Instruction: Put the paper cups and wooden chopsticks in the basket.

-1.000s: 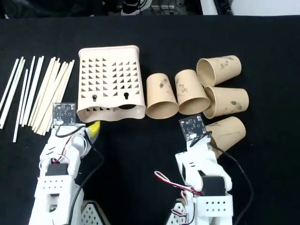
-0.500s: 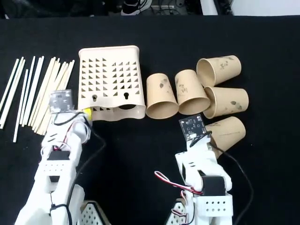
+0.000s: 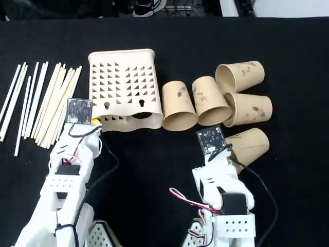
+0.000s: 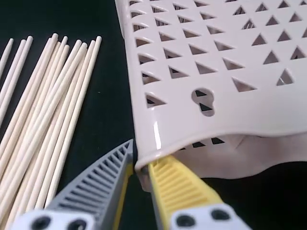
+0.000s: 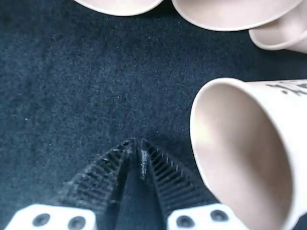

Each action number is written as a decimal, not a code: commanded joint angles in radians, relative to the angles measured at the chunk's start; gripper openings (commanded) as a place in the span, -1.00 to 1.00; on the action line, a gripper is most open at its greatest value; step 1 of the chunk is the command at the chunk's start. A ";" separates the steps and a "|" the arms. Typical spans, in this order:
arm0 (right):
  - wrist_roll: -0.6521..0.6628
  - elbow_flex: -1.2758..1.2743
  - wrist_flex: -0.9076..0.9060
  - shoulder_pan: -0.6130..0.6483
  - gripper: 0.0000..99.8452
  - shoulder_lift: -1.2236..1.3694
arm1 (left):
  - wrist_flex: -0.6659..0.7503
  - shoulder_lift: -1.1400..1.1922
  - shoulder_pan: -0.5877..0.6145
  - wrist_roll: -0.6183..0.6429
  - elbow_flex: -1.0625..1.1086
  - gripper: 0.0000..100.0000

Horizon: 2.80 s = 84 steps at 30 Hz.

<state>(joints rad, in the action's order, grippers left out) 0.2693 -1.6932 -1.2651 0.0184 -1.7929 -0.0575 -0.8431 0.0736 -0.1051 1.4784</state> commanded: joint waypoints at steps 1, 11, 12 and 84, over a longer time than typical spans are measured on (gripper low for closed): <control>0.003 0.004 -0.005 -0.012 -0.97 -0.025 | -0.328 -0.032 0.004 0.000 -0.216 -0.94; 0.003 0.004 -0.005 -0.014 -0.97 -0.025 | -0.971 -0.276 -0.004 0.129 -0.693 -0.94; 0.003 0.004 -0.005 -0.014 -0.97 -0.025 | -1.003 -0.295 -0.004 0.138 -0.713 -0.94; 0.511 0.355 0.048 0.221 -0.84 -0.013 | -1.066 -0.977 1.053 -0.006 0.022 -0.47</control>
<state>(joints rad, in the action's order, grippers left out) 0.7695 -1.4093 -1.2727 0.1718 -1.7929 -1.1408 -1.8128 1.0940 -0.0652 1.4108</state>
